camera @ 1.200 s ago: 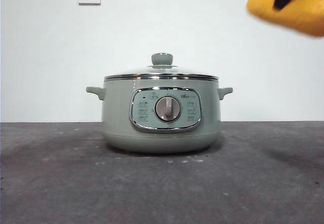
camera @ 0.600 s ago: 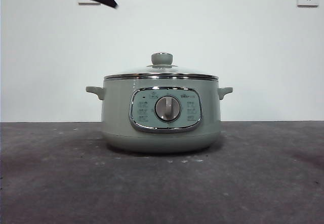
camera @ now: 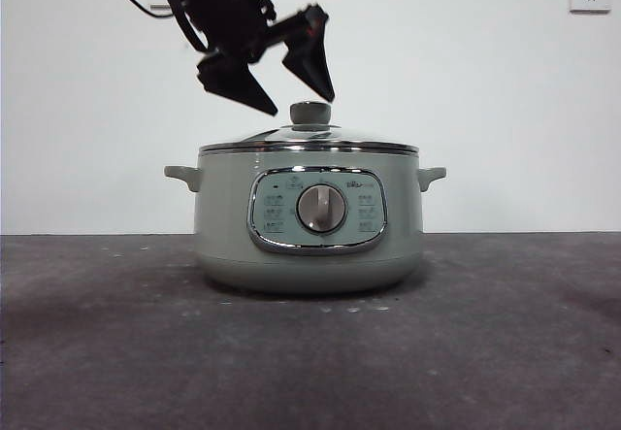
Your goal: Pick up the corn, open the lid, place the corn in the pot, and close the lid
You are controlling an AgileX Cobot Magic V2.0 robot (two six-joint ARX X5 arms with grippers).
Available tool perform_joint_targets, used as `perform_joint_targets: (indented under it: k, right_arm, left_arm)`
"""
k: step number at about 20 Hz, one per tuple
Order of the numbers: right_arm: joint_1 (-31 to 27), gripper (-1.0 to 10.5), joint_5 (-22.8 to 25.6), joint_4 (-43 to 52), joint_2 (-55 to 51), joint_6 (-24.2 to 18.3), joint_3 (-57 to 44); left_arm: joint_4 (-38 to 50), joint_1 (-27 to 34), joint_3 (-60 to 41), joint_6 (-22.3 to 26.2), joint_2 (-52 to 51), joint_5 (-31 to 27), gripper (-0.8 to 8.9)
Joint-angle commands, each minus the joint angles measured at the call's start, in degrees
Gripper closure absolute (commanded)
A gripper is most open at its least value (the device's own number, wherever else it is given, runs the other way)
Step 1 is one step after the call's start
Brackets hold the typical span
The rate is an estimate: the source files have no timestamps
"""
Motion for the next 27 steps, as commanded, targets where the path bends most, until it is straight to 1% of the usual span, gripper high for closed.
perform_joint_targets:
  k: [1,5,6,7,8,9,15,16,18,19,20,27]
  right_arm:
    - [0.07,9.6,-0.15,0.17,-0.11,0.68,0.13]
    - [0.07,9.6,-0.13,-0.09,-0.11,0.66,0.13]
    - [0.07,9.6,-0.13,-0.04,-0.11,0.66,0.13]
    - [0.07,9.6,-0.13,-0.04,-0.11,0.63,0.13]
    - [0.07,9.6,-0.13,-0.04,-0.11,0.63,0.13]
    - [0.07,9.6,-0.13,-0.04,-0.11,0.63,0.13]
    - [0.07,9.6,-0.13,-0.02,-0.11,0.61,0.13]
    - [0.07,9.6,-0.13,-0.04,-0.11,0.63,0.13]
    - [0.07,9.6,-0.13,-0.07,-0.11,0.61,0.13]
    - [0.07,9.6,-0.13,-0.07,-0.11,0.61,0.13]
    - [0.07,9.6,-0.13,-0.04,-0.11,0.61,0.13]
    - [0.07,9.6,-0.13,-0.02,-0.11,0.61,0.13]
  left_arm:
    - [1.09,-0.37,0.09,0.63,1.42,-0.22,2.47]
    - [1.86,-0.83,0.09,0.2,2.05,-0.39,2.59]
    - [2.19,-1.11,0.09,0.2,2.05,-0.37,3.26]
    - [2.16,-1.11,0.09,0.2,2.05,-0.35,4.36]
    - [1.79,-1.11,0.09,0.2,2.05,-0.33,5.17]
    - [1.31,-1.11,0.09,0.22,2.05,0.09,5.39]
    - [0.7,-1.36,0.09,0.2,2.1,0.13,5.4]
    - [0.7,-1.36,0.09,0.2,2.1,0.13,5.62]
    - [0.83,-1.49,0.09,0.2,2.1,0.11,7.38]
    - [0.94,-1.49,0.09,0.2,2.1,0.11,7.99]
    - [0.96,-1.49,0.09,0.2,2.1,0.11,8.25]
    - [2.05,-1.46,0.09,0.0,1.7,0.22,8.22]
